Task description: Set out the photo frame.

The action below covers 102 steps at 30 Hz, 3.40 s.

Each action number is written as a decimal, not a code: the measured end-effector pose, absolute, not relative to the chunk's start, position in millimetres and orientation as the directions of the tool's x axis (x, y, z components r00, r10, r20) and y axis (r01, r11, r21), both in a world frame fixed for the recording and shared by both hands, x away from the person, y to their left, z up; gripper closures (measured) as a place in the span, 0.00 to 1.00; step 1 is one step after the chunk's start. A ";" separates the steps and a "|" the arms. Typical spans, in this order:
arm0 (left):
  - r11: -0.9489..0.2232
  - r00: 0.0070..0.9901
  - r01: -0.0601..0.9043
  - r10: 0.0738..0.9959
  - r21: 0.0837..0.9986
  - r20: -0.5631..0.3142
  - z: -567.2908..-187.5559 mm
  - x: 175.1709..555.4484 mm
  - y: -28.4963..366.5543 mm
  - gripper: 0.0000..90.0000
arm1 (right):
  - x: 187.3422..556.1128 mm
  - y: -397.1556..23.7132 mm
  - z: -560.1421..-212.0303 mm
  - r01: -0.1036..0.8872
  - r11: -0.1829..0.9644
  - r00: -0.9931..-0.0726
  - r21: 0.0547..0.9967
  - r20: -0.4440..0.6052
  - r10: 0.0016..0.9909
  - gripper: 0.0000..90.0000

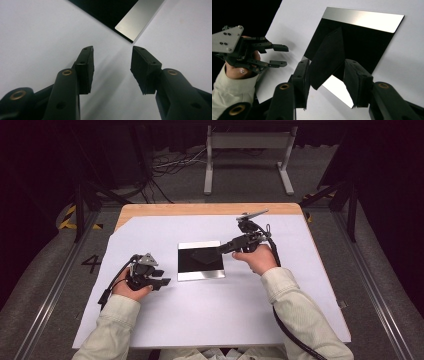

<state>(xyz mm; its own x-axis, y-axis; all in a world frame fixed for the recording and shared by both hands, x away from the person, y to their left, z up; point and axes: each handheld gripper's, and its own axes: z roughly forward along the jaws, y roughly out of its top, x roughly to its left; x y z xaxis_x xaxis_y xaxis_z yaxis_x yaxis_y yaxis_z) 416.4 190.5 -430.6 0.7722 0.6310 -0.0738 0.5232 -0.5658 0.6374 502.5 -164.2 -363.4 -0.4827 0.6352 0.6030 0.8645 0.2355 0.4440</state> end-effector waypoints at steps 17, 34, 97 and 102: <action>-0.565 0.771 0.529 0.632 0.633 -0.079 -431.9 416.9 189.3 0.60 | 508.9 -154.2 -383.5 0.906 0.203 -0.410 0.370 0.657 0.633 0.51; -0.565 0.772 0.527 0.631 0.635 -0.079 -432.7 417.7 189.2 0.60 | 511.7 -137.1 -397.6 0.911 0.217 -0.407 0.350 0.675 0.615 0.58; -0.580 0.776 0.522 0.628 0.625 -0.066 -434.3 417.1 185.6 0.59 | 440.0 -198.9 -366.0 0.693 0.283 -0.689 0.663 0.491 0.533 0.97; -0.583 0.776 0.523 0.628 0.622 -0.064 -434.4 416.7 184.8 0.60 | 434.6 -205.2 -372.4 0.652 0.312 -0.727 0.691 0.453 0.516 0.97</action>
